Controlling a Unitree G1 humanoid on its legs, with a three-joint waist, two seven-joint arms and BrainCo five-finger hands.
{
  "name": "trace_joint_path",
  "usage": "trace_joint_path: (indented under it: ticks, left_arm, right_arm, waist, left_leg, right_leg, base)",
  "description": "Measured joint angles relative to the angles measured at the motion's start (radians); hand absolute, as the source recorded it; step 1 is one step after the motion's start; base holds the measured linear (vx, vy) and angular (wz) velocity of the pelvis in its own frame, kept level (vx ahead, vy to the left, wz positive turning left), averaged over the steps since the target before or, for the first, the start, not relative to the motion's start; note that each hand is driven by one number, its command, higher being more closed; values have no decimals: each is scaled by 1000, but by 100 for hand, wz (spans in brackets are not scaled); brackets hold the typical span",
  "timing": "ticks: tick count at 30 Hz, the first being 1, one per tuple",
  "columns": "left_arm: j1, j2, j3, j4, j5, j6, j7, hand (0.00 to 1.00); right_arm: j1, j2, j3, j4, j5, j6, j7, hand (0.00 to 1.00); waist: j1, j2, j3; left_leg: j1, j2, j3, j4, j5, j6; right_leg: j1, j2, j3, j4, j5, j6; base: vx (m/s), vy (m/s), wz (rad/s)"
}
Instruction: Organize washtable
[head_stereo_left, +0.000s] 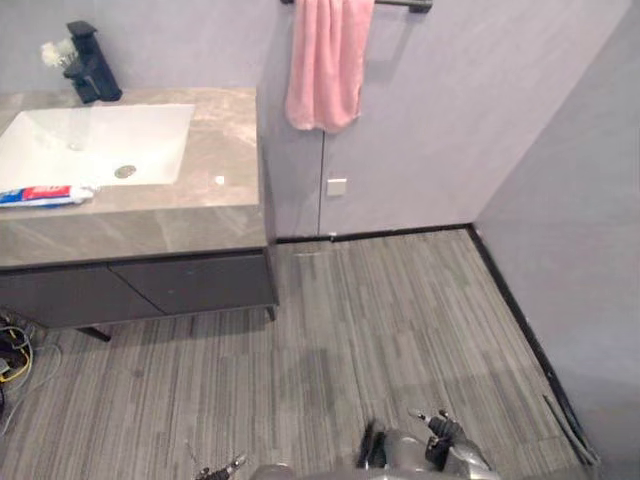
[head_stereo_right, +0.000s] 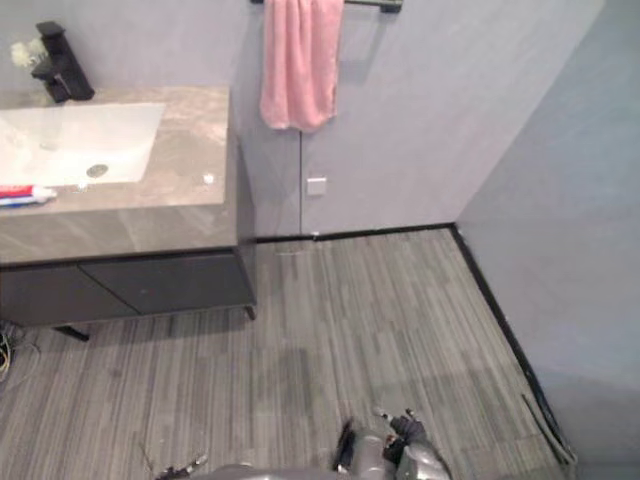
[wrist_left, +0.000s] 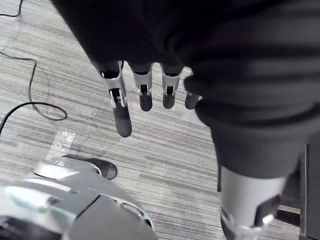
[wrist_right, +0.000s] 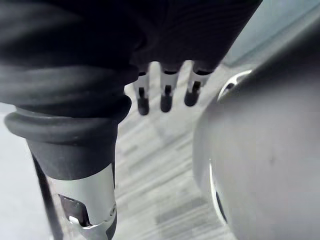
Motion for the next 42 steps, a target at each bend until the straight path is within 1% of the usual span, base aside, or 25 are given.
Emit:
trace_joint_path:
  ticks: [1,2,4,6,7,8,9,10,12,14,17,19,20,22,25,26,27,30,31,34,36,38,39,40,42]
  left_arm:
    - [1,7,2,2,1,-1,-1,0]
    - [-5,-12,8,22,1,1,-3,0]
    - [-1,-35,11,21,2,-2,-15,0]
    - [-2,-35,15,15,2,-4,-22,0]
    - [-1,-37,16,5,1,-3,-23,0]
    - [2,-40,16,-3,1,-3,-24,0]
    - [4,-43,19,-17,0,-5,-26,0]
    - [7,-44,16,-32,1,-11,-26,0]
    - [9,-46,14,-55,0,-18,-37,0]
    - [17,-57,15,-73,0,-23,-43,0]
    - [30,-71,29,-80,1,-22,-47,0]
    - [49,-83,39,-79,2,-22,-48,0]
    - [56,-81,43,-73,3,-21,-52,0]
    - [61,-67,46,-70,13,-22,-60,0]
    - [60,-50,32,-59,13,-22,-67,0]
    - [59,-38,4,-56,15,-22,-67,0]
    - [56,-23,-14,-52,20,-22,-68,0]
    - [56,-14,-15,-52,19,-22,-68,0]
    - [56,-14,-5,-52,19,-22,-68,0]
    - [48,-14,15,-56,19,-23,-81,0]
    - [41,-21,10,-56,18,-23,-89,0]
    - [-3,-17,13,-55,15,-7,-85,0]
    - [-47,-37,7,-54,18,8,-83,0]
    - [-63,-50,2,-53,15,6,-78,0]
    - [-125,-94,7,-56,-12,1,-62,0]
  right_arm:
    - [-1,-3,-1,8,1,1,1,0]
    - [-21,-31,0,18,0,0,1,0]
    - [-21,-39,-12,12,0,-1,1,0]
    - [-20,-35,-30,13,1,2,2,0]
    - [-15,-34,-27,9,1,2,0,0]
    - [-16,-35,-20,7,1,2,0,0]
    - [-18,-33,-4,-2,1,1,-2,0]
    - [-21,-31,15,-3,2,2,-2,0]
    - [-24,-23,13,-2,7,2,-3,0]
    - [-34,-16,14,-3,8,2,-2,0]
    - [-36,-12,16,-7,6,3,-1,0]
    - [-30,-17,30,-7,6,3,-1,0]
    - [-29,-14,30,-5,6,3,-1,0]
    - [-21,-8,42,-5,4,3,1,0]
    - [-19,-11,45,-7,-1,1,4,0]
    - [-17,-9,50,-8,-2,0,6,0]
    - [-9,-8,51,-8,-2,1,8,0]
    - [8,-13,43,-17,-2,0,9,0]
    - [9,-14,42,-18,-2,0,9,0]
    - [8,-13,20,-24,-1,0,14,0]
    - [11,-14,6,-26,1,-1,19,0]
    - [26,-10,15,-31,1,1,20,0]
    - [27,-19,15,-34,-2,2,24,0]
    - [27,-24,15,-33,-4,2,24,0]
    - [18,-27,5,-38,-4,2,24,0]
  waist:
    - [0,-9,7]
    - [-1,35,10]
    - [-1,60,16]
    - [-1,69,17]
    - [1,76,29]
    - [3,72,38]
    - [6,82,52]
    - [13,66,61]
    - [35,61,60]
    - [55,67,60]
    - [58,75,55]
    - [70,80,48]
    - [83,70,36]
    - [85,33,26]
    - [97,28,20]
    - [93,27,20]
    - [75,24,19]
    - [65,26,24]
    - [54,26,24]
    - [55,31,27]
    - [50,33,27]
    - [49,-1,19]
    - [42,39,3]
    - [36,42,-6]
    - [-1,77,-29]
  left_leg:
    - [19,-10,-14,-5,-6,-29]
    - [41,35,-31,-7,-9,-63]
    - [34,63,-47,35,9,-91]
    - [-50,97,-81,212,13,-98]
    - [-174,144,-122,485,57,-139]
    - [-221,159,-140,586,56,-147]
    - [-289,176,-146,740,45,-134]
    - [-356,169,-133,809,34,-117]
    - [-427,150,-80,764,23,-99]
    - [-460,128,-22,573,17,-88]
    - [-475,54,-10,230,41,-85]
    - [-452,32,4,118,171,-56]
    - [-421,10,38,103,187,5]
    - [-418,-28,53,133,146,49]
    - [-319,-61,66,108,83,66]
    - [-272,-70,58,93,64,70]
    - [-236,-76,39,93,46,73]
    - [-130,-90,5,43,33,76]
    - [-96,-88,-22,26,30,77]
    - [-74,-73,-77,33,-2,60]
    - [-79,-55,-109,66,-41,22]
    - [-68,-61,-138,99,-87,-10]
    - [-62,-26,-156,105,-102,-29]
    - [-63,-8,-159,103,-107,-37]
    - [-91,40,-138,151,-94,-61]
  right_leg:
    - [2,-5,1,-10,101,-37]
    - [2,23,-4,52,59,-41]
    - [4,47,-13,60,-7,-50]
    - [21,75,-16,47,-44,-54]
    - [79,112,-16,0,-55,-61]
    - [106,126,-14,-18,-59,-68]
    - [161,146,-7,-37,-78,-85]
    - [199,152,4,-52,-90,-89]
    - [228,152,27,-80,-97,-80]
    - [257,150,56,-109,-102,-69]
    - [310,129,77,-134,-129,-42]
    - [334,113,101,-132,-158,-9]
    - [351,87,119,-134,-171,18]
    - [370,44,116,-146,-169,44]
    - [316,-5,127,120,-186,99]
    - [226,-35,141,353,-162,166]
    - [153,-60,156,537,-156,178]
    - [79,-84,138,630,-193,153]
    - [70,-82,116,571,-207,129]
    - [38,-50,128,345,-205,110]
    - [41,-6,169,145,-134,66]
    - [41,4,198,104,-17,53]
    - [44,23,175,134,-56,36]
    - [43,34,162,135,-69,30]
    - [48,71,121,120,-98,2]
  base:
    - [463,-282,4]
    - [275,-182,-8]
    - [309,-265,-15]
    - [342,-316,-5]
    - [312,-247,-4]
    - [384,-231,-14]
    - [283,-120,-25]
    - [271,-97,-30]
    - [219,-49,-43]
    - [253,26,-43]
    - [378,163,-17]
    - [406,225,-32]
    - [486,218,-25]
    - [518,224,-6]
    - [383,192,-6]
    - [315,149,23]
    - [373,133,41]
    - [278,33,43]
    - [333,-15,58]
    - [236,-114,56]
    - [186,-189,49]
    - [241,-285,50]
    - [277,-315,38]
    - [338,-330,22]
    - [345,-280,18]
